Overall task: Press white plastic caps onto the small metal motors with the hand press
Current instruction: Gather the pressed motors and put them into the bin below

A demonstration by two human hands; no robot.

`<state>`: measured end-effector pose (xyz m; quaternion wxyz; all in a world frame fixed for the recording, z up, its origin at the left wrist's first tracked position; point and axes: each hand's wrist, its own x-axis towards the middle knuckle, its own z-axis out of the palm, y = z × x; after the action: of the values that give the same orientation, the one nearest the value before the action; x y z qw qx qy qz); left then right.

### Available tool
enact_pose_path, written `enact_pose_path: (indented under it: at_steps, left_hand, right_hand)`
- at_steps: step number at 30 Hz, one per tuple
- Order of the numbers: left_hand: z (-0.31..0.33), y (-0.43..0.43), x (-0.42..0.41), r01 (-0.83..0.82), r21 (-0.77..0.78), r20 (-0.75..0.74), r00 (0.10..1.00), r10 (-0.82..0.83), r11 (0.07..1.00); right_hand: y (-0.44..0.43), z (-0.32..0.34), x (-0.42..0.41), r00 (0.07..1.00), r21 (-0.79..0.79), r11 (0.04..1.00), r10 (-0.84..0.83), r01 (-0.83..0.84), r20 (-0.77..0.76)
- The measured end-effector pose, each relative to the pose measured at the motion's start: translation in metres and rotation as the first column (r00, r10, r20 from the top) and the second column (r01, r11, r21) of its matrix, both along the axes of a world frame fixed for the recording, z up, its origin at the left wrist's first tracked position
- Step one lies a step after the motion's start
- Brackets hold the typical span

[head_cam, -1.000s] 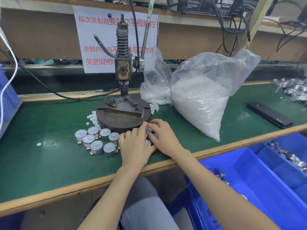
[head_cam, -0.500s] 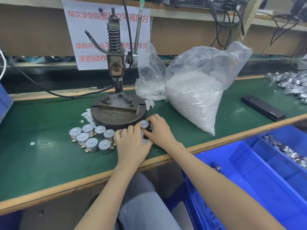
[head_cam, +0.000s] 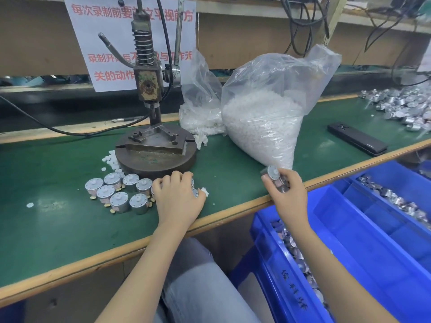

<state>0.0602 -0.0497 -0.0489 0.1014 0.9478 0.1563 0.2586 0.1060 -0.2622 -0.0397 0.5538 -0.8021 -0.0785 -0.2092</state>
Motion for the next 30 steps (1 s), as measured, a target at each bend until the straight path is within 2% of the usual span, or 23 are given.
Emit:
enact_pose_path:
  at_steps: [4,7,11,18,20,22,24,27,30]
  left_hand:
    - [0.0,0.0,-0.001,-0.004,0.009,-0.009,1.0,0.004,1.0]
    - [0.0,-0.001,0.0,-0.005,0.016,-0.006,1.0,0.005,1.0]
    - [0.0,-0.002,0.0,-0.009,0.014,0.003,1.0,0.009,1.0]
    - [-0.001,-0.002,0.0,-0.02,0.035,0.008,1.0,0.019,0.999]
    - [-0.002,-0.002,0.0,-0.023,0.032,0.005,1.0,0.023,0.999]
    - [-0.001,-0.001,0.001,-0.026,0.025,0.009,1.0,0.025,0.999]
    - [-0.001,-0.002,0.001,-0.024,0.016,0.011,1.0,0.024,1.0]
    - [-0.002,-0.001,0.001,-0.025,0.021,0.011,1.0,0.025,0.999]
    - [-0.002,-0.002,0.0,-0.017,0.014,0.017,1.0,0.016,1.0]
  right_hand:
    - [-0.048,-0.022,-0.023,0.998,-0.134,0.989,-0.056,0.056,0.003]
    - [-0.071,-0.048,-0.031,0.987,-0.149,0.985,-0.109,0.09,-0.119]
    - [-0.084,-0.094,-0.024,0.93,-0.27,0.961,-0.149,0.057,-0.335]
    - [-0.082,-0.141,0.0,0.887,-0.401,0.915,-0.216,0.038,-0.409]
    - [-0.079,-0.149,0.008,0.879,-0.506,0.86,-0.191,-0.064,-0.436]
    - [-0.078,-0.154,0.014,0.876,-0.626,0.763,-0.179,-0.163,-0.447]
    - [-0.08,-0.156,0.018,0.853,-0.667,0.708,-0.182,-0.231,-0.489]
    - [-0.081,-0.151,0.021,0.785,-0.564,0.776,-0.152,-0.281,-0.601]
    - [-0.078,-0.14,0.014,0.794,-0.423,0.893,-0.145,-0.152,-0.591]
